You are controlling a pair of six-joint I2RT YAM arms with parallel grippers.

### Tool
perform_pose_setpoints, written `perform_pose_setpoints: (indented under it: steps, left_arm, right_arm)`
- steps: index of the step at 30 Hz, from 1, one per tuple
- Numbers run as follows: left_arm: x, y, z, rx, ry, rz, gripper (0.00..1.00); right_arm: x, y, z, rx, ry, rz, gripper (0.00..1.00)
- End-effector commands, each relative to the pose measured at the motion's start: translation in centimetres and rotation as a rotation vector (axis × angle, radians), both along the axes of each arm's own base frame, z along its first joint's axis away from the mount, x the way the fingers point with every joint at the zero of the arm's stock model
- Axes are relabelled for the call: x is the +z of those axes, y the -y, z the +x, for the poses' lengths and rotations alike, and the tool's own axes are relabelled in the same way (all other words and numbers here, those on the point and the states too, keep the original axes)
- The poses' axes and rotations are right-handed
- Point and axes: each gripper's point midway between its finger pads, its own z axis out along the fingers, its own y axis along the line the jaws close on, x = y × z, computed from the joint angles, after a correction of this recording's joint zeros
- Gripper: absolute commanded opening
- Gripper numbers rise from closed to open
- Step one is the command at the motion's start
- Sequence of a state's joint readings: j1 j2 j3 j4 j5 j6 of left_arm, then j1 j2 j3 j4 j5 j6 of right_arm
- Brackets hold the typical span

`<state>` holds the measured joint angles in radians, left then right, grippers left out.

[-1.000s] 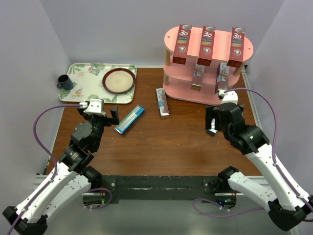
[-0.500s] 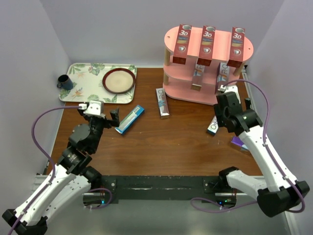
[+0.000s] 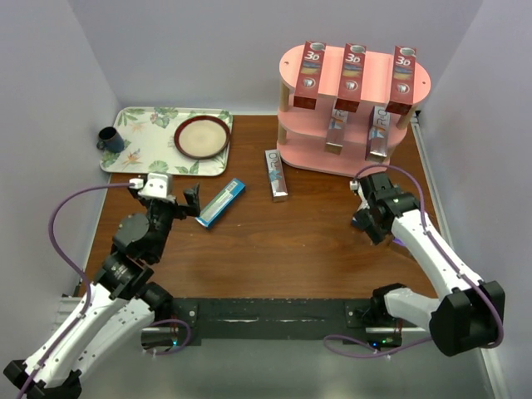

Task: Place and organize the toothpastes onto the shelf

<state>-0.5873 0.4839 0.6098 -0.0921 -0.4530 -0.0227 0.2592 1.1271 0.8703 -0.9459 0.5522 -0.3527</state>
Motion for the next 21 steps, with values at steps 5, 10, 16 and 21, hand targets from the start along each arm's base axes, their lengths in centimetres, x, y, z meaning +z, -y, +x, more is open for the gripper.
perform_pose_setpoints:
  steps: [5, 10, 16, 21]
  left_arm:
    - [2.0, -0.3, -0.4, -0.007, 0.061, -0.034, 1.00]
    - [1.9, 0.0, -0.2, -0.014, 0.055, -0.030, 1.00]
    - [1.5, 0.2, 0.0, -0.020, 0.043, -0.021, 1.00]
    - [1.1, 0.6, 0.2, -0.031, 0.028, -0.009, 1.00]
  right_arm:
    - [-4.8, 0.1, -2.0, 0.234, -0.275, 0.041, 0.99]
    - [-5.8, 2.1, -2.6, 0.270, -0.347, 0.014, 0.99]
    - [-6.6, 3.7, -1.9, 0.319, -0.397, -0.038, 0.99]
    - [-7.5, 4.5, -1.2, 0.341, -0.425, -0.054, 0.99]
